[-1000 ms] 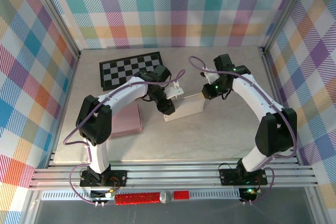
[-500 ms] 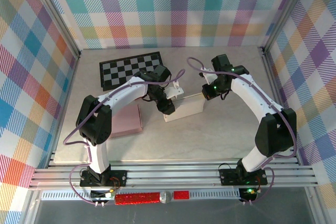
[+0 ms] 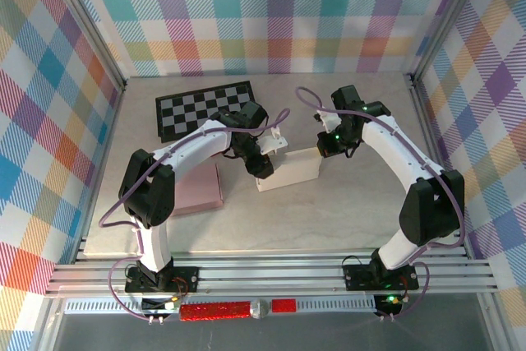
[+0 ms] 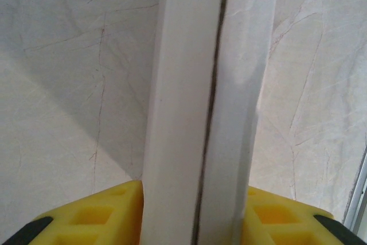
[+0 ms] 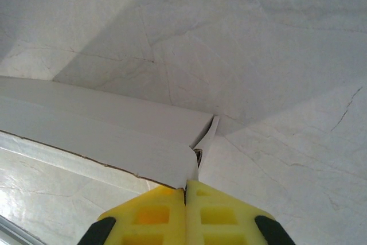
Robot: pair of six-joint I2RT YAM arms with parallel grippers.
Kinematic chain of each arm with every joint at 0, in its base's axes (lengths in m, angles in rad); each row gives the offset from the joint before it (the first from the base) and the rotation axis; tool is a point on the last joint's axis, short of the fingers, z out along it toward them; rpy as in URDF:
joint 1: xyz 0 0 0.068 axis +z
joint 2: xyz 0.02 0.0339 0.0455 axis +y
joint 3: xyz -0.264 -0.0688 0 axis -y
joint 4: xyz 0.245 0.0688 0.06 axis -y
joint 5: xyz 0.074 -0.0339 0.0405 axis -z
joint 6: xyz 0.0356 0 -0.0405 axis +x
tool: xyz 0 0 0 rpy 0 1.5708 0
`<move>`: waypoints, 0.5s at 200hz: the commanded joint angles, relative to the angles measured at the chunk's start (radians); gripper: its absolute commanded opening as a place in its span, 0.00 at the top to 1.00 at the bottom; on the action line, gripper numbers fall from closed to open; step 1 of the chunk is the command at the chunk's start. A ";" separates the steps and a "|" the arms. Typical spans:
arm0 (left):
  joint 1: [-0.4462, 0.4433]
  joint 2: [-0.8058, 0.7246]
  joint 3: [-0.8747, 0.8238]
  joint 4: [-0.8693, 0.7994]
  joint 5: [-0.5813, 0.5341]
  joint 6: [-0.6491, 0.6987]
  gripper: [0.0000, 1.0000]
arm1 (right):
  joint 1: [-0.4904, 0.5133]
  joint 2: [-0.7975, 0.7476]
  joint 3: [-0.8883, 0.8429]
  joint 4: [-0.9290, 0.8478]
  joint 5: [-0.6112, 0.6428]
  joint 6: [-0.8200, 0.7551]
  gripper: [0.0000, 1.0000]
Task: Fold the paper box
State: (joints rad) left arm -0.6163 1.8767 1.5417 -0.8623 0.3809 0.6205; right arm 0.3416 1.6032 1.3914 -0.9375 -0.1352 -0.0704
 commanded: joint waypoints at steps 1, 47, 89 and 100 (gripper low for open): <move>0.009 -0.002 0.022 0.025 -0.034 -0.029 0.62 | 0.011 -0.010 0.023 -0.072 -0.061 0.073 1.00; 0.009 -0.007 0.016 0.032 -0.043 -0.034 0.60 | 0.010 0.007 0.049 -0.079 -0.074 0.128 1.00; 0.009 -0.014 0.008 0.042 -0.050 -0.044 0.60 | 0.010 0.008 0.040 -0.075 -0.066 0.133 1.00; 0.009 -0.013 0.006 0.045 -0.051 -0.049 0.60 | 0.011 -0.002 0.013 -0.059 -0.069 0.131 1.00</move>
State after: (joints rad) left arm -0.6163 1.8767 1.5417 -0.8574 0.3649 0.6056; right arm 0.3416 1.6089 1.4204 -0.9733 -0.1539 0.0460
